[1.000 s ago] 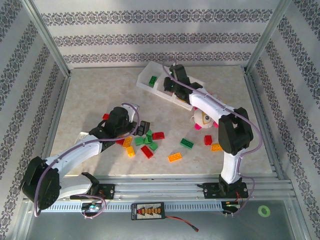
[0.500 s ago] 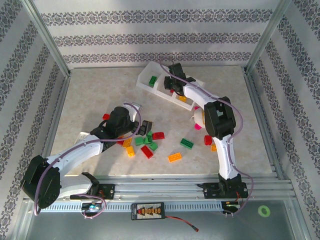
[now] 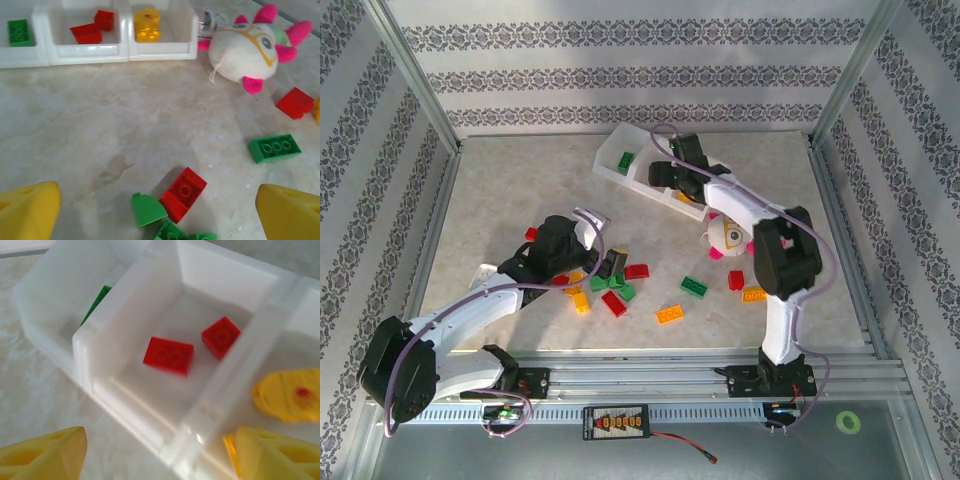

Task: Sort the legos into containers by color
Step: Place the lego in the container, then pick up the lego from the bottom-center of the table.

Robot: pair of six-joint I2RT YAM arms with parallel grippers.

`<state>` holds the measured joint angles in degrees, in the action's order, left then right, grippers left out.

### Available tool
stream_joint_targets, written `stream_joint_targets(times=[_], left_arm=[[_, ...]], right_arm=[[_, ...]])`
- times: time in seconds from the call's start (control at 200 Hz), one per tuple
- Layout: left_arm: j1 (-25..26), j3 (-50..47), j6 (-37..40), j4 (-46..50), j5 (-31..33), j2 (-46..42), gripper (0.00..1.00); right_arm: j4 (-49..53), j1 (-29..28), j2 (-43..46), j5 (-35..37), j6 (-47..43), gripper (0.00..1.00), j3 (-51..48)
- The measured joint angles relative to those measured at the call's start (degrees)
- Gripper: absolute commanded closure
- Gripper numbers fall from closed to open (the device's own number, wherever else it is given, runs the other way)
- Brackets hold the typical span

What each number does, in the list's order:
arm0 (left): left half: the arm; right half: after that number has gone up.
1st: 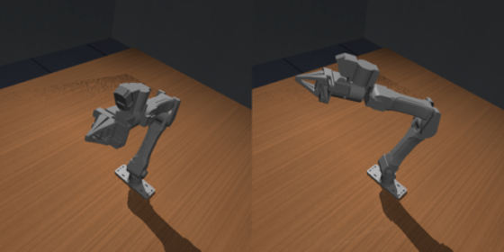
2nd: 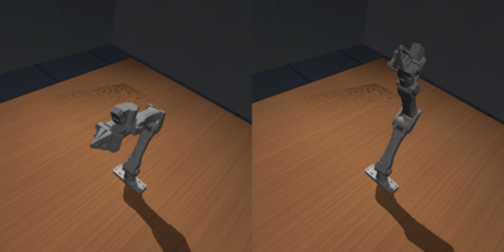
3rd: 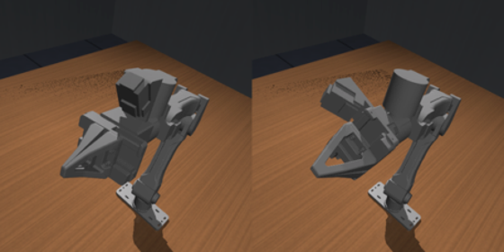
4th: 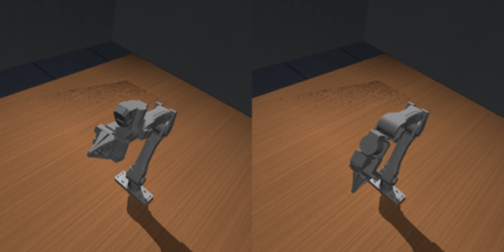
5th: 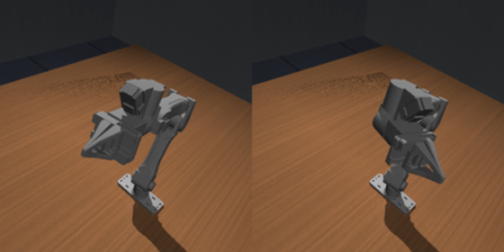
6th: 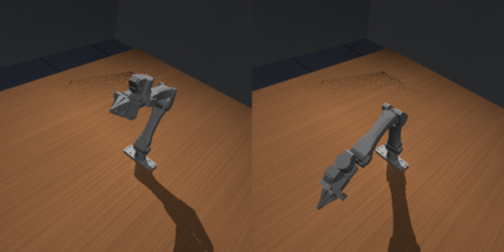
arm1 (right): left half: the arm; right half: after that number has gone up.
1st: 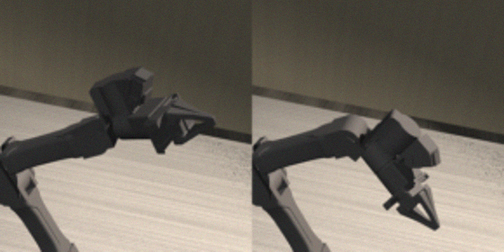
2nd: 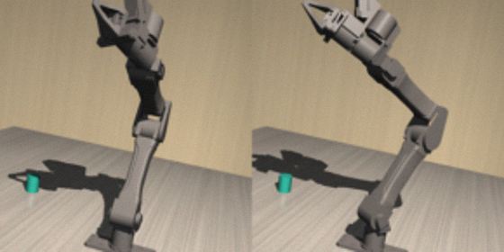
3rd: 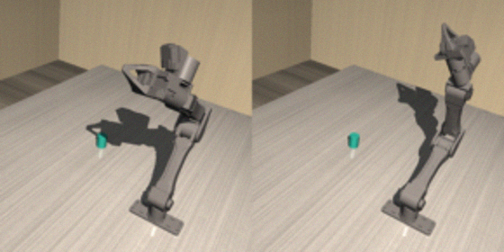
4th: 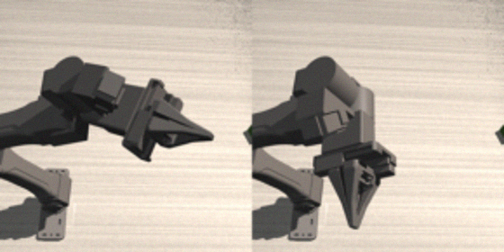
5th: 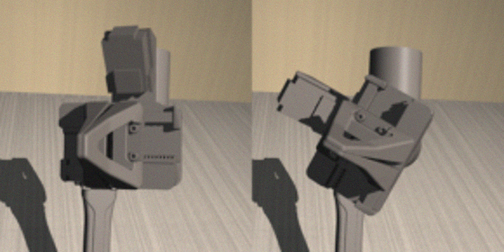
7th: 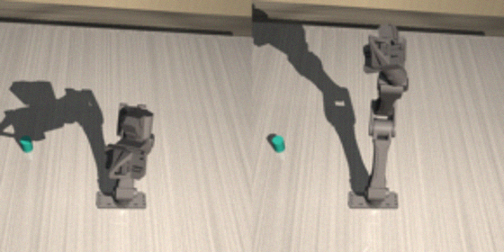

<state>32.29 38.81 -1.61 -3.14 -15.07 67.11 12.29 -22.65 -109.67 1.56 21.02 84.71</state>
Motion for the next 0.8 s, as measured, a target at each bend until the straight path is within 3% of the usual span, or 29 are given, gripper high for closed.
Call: stream_joint_targets(times=[0.205,0.345,0.535,0.799], left_arm=[[0.7,-0.2,6.3,-0.1,-4.8,0.0,0.01],[1.1,-0.7,10.1,-0.1,-7.7,0.0,0.01],[1.1,-1.5,13.1,-0.2,-11.5,-0.3,0.01],[1.1,-4.2,14.8,-0.6,-14.2,-2.8,0.01]], right_arm=[[4.0,-1.4,18.1,-1.0,-2.0,0.1,-14.8],[13.9,-5.3,22.9,-0.3,-4.5,0.05,-18.2],[28.5,-11.7,20.9,0.7,-6.4,0.04,-18.3],[43.2,-15.4,7.5,0.1,-7.6,0.05,-13.9]])
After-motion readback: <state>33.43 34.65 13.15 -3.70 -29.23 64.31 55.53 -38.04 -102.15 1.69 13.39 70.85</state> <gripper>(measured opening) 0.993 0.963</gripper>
